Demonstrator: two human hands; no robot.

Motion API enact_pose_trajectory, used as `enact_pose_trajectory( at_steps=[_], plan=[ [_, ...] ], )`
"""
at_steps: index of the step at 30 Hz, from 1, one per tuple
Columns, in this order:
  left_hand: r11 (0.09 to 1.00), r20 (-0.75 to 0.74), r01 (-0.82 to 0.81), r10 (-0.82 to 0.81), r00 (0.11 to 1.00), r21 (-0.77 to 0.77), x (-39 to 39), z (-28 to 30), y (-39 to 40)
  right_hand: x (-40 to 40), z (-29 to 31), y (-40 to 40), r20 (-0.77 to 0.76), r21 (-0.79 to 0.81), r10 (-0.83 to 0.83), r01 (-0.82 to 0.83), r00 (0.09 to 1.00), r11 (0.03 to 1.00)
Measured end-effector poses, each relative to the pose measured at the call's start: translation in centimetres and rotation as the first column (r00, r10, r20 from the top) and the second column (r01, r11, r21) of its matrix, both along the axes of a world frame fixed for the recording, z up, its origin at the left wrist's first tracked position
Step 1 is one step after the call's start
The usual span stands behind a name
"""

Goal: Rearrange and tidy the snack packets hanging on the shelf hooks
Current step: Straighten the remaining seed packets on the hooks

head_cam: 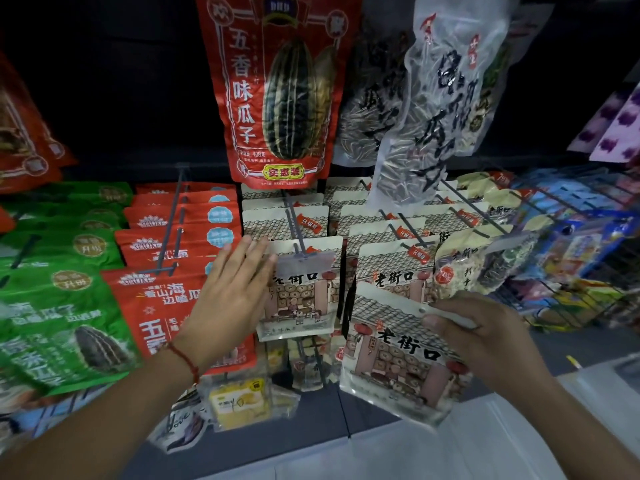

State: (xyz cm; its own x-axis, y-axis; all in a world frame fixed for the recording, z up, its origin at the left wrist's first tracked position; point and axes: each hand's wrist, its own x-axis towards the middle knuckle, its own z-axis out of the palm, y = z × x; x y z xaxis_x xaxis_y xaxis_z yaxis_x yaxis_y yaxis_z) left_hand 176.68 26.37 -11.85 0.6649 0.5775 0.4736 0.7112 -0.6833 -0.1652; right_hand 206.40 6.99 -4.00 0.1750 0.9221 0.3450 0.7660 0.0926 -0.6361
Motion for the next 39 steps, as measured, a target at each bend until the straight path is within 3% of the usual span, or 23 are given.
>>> enact_pose_trajectory(
  at_steps=[3,8,14,18,26,31,33,36,39],
  plan=[
    [0.999,-0.03,0.013,-0.014,0.999,-0.04,-1.4,-0.9,-2.4,0.4,-0.4,0.6,-0.035,-0.025,-0.007,0.006,0.999,1.0],
    [0.99,0.088,0.124,-0.118,0.989,-0.069,-1.2,-1.0,-5.8,0.6,-0.7,1.4,-0.095,-0.046,-0.012,0.007,0.995,0.999],
    [0.961,0.138,0.205,-0.181,0.974,-0.184,3.9,3.0,-8.0,0.6,-0.7,1.7,-0.105,-0.063,0.036,-0.043,0.994,0.997],
    [0.882,0.128,0.236,-0.201,0.971,-0.408,8.4,6.3,-8.2,0.9,-0.2,2.1,-0.116,-0.045,0.057,-0.062,0.992,0.997],
    [0.683,0.383,0.356,-0.121,0.916,-0.638,12.6,8.8,-6.4,2.7,1.4,3.0,-0.224,-0.105,-0.084,0.062,0.971,0.993],
    [0.618,0.318,0.359,-0.18,0.931,-0.7,13.2,9.3,-6.9,3.5,1.6,2.5,-0.097,-0.125,-0.042,0.029,0.994,0.992],
    [0.625,0.241,0.327,-0.221,0.945,-0.709,13.4,9.2,-7.6,3.6,0.9,2.0,-0.061,-0.122,0.011,-0.019,0.998,0.992],
    [0.738,0.1,0.266,-0.262,0.96,-0.621,13.5,8.4,-8.5,3.6,-0.4,1.7,-0.041,-0.113,0.073,-0.078,0.996,0.991],
    [0.805,0.052,0.254,-0.269,0.962,-0.536,13.4,7.0,-9.0,3.5,-1.5,1.6,-0.018,-0.106,0.1,-0.102,0.995,0.989]
  ],
)
